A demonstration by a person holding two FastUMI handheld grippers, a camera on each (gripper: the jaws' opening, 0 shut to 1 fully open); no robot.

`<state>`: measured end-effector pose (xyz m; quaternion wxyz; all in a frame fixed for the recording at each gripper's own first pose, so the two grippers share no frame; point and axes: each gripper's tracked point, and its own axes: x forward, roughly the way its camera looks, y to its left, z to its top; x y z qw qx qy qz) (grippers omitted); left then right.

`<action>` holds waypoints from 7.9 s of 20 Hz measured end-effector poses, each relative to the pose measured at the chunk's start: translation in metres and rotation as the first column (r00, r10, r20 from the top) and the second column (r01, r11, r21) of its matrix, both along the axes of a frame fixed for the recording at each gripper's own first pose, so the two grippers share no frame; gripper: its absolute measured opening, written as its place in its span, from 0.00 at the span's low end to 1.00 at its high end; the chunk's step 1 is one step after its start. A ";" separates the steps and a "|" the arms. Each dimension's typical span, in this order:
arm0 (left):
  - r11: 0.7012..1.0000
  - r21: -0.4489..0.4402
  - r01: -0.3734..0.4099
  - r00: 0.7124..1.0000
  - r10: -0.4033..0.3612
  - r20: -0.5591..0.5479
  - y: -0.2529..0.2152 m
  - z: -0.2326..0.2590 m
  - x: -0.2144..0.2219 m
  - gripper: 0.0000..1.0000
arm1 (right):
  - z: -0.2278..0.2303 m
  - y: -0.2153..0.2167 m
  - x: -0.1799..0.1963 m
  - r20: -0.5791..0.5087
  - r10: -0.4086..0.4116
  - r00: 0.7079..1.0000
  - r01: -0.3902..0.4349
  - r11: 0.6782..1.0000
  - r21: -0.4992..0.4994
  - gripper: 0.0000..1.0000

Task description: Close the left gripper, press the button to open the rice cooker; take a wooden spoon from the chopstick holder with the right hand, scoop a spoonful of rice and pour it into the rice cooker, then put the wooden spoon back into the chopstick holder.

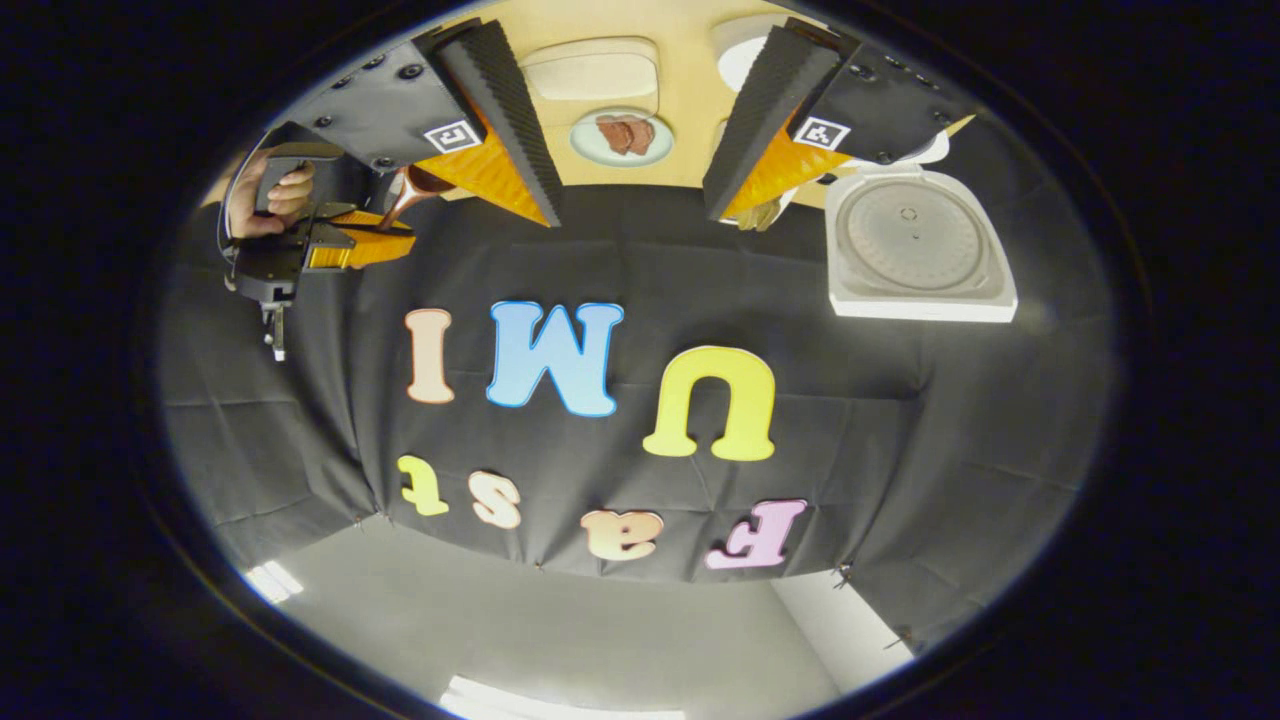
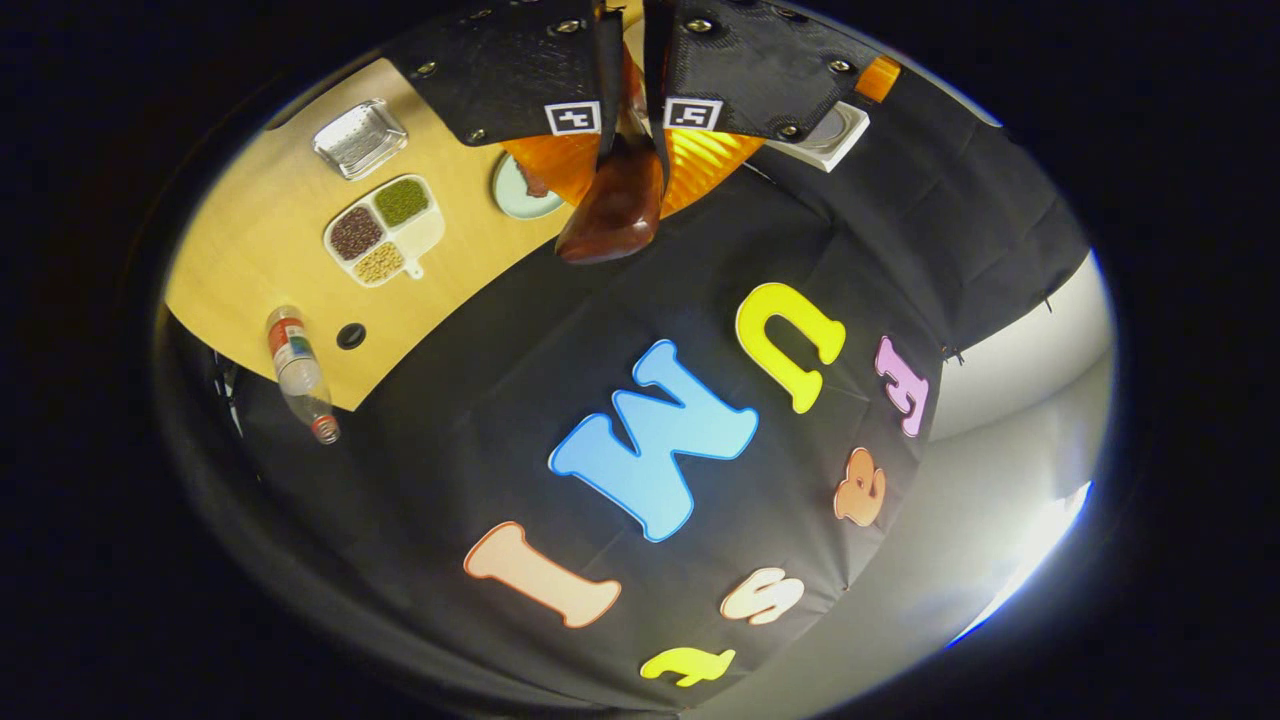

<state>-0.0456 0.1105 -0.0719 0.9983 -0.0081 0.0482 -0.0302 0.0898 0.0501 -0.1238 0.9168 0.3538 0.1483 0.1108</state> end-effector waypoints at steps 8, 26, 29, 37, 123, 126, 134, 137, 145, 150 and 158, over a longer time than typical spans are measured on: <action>0.999 0.045 0.013 1.000 -0.013 -0.003 -0.029 0.012 -0.008 0.96 | -0.048 -0.083 -0.001 -0.058 -0.135 0.989 0.118 0.966 -0.229 0.09; 0.998 0.054 -0.030 0.999 0.032 -0.030 -0.047 0.018 -0.023 0.96 | -0.185 -0.081 0.030 -0.209 -0.100 0.973 -0.018 0.866 -0.501 0.15; 0.999 0.045 -0.023 0.999 0.025 -0.024 -0.049 0.018 -0.020 0.96 | -0.196 -0.090 0.009 -0.251 -0.091 0.964 -0.066 0.830 -0.554 0.29; 1.000 0.016 -0.018 1.000 0.018 0.009 -0.041 0.030 0.001 0.99 | -0.098 -0.117 -0.036 -0.057 -0.155 0.986 0.085 0.771 -0.631 1.00; 0.829 0.142 -0.542 0.804 0.560 -0.201 0.226 -0.143 -0.005 1.00 | -0.009 -0.038 -0.071 0.030 0.013 0.999 0.006 0.835 -0.551 0.99; 0.829 0.154 -0.538 0.801 0.559 -0.214 0.224 -0.152 -0.006 1.00 | -0.010 -0.033 -0.070 0.029 0.025 0.999 -0.004 0.829 -0.559 0.99; 0.832 0.182 -0.524 0.758 0.553 -0.347 0.220 -0.196 -0.021 1.00 | -0.014 -0.034 -0.068 0.018 0.025 1.000 -0.010 0.829 -0.559 1.00; 0.817 0.174 -0.549 0.741 0.573 -0.350 0.221 -0.195 -0.019 0.97 | -0.015 -0.036 -0.067 0.014 0.021 1.000 -0.010 0.830 -0.558 0.99; 0.846 0.153 -0.510 0.766 0.528 -0.367 0.214 -0.190 -0.016 0.97 | -0.016 -0.028 -0.066 0.015 0.046 0.999 -0.030 0.827 -0.561 1.00; 0.882 0.144 -0.449 0.853 0.471 -0.224 0.169 -0.123 0.009 0.94 | 0.016 -0.031 -0.064 0.125 0.053 0.991 0.036 0.785 -0.619 1.00; 0.973 0.063 -0.224 0.972 0.218 0.086 0.020 0.063 0.052 0.95 | 0.096 -0.029 -0.065 0.295 0.020 0.955 0.180 0.752 -0.634 0.99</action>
